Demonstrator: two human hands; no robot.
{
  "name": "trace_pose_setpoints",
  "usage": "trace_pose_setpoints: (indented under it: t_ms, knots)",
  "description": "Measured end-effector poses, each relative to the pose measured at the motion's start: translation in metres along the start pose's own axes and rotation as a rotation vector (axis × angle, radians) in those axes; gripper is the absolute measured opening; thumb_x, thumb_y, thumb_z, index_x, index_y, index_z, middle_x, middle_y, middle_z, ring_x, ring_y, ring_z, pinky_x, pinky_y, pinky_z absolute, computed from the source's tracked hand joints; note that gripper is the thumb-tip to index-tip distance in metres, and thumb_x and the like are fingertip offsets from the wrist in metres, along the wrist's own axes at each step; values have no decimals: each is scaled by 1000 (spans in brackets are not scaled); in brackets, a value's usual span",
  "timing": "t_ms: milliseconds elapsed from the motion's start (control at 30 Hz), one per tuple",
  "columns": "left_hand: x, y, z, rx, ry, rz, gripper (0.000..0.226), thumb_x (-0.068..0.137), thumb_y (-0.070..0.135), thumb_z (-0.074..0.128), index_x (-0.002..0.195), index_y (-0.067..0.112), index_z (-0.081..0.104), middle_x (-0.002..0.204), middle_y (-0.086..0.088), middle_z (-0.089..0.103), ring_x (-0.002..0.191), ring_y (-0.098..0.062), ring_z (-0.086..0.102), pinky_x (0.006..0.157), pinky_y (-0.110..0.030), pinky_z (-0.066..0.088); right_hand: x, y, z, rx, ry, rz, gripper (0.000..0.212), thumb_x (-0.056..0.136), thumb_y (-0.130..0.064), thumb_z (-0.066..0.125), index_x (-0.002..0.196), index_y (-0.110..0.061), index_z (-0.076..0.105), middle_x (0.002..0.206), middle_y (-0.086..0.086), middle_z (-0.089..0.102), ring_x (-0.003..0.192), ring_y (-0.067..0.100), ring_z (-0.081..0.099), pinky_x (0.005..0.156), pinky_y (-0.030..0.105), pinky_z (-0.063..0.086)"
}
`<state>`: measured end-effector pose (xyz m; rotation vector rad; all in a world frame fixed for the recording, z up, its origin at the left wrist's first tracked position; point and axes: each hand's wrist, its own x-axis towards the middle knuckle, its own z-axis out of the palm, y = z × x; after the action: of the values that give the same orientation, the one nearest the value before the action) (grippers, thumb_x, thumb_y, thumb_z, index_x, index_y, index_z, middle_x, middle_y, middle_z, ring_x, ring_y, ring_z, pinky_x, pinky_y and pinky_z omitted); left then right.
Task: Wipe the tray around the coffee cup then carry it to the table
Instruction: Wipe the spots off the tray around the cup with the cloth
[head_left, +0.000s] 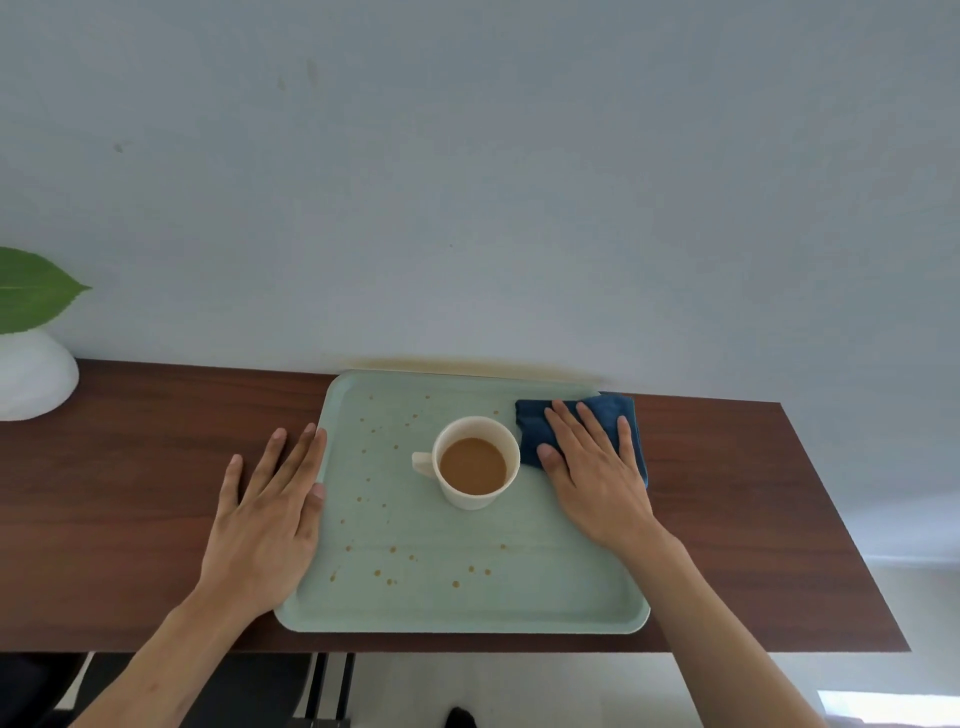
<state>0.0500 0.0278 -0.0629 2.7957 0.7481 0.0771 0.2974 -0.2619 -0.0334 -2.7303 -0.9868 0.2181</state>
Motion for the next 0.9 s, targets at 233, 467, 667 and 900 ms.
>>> trace_pose_setpoints:
  t_ms: [233, 467, 667, 900]
  knots:
    - [-1, 1, -1, -11, 9, 1, 62, 102, 47, 6, 162, 34, -4, 171, 13, 4, 157, -9, -9, 128, -53, 1, -79, -5, 9, -8, -9, -40, 61, 107, -59, 16, 164, -35, 13, 171, -20, 10, 157, 0, -9, 127, 44, -16]
    - [-1, 4, -5, -48, -11, -11, 65, 101, 49, 7, 162, 30, -7, 169, 14, 4, 156, -6, -10, 128, -52, -2, -143, -17, 21, -117, -8, -101, 69, 103, -65, 27, 159, -25, 37, 166, -10, 36, 155, 16, 28, 122, 57, 16]
    - [12, -19, -19, -7, -28, 100, 57, 105, 53, 4, 161, 41, 2, 170, 17, 9, 157, -7, -4, 127, -56, 6, -132, 10, 3, -209, 9, -332, 57, 107, -52, 34, 157, -25, 40, 166, -9, 35, 157, 14, 24, 123, 58, 21]
    - [11, -18, -11, 5, 5, 85, 56, 107, 47, 9, 162, 39, 1, 169, 17, 10, 157, -8, -4, 127, -55, 3, -137, -31, 36, -100, 168, -344, 54, 105, -41, 40, 153, -19, 49, 166, -7, 38, 155, 21, 31, 119, 58, 31]
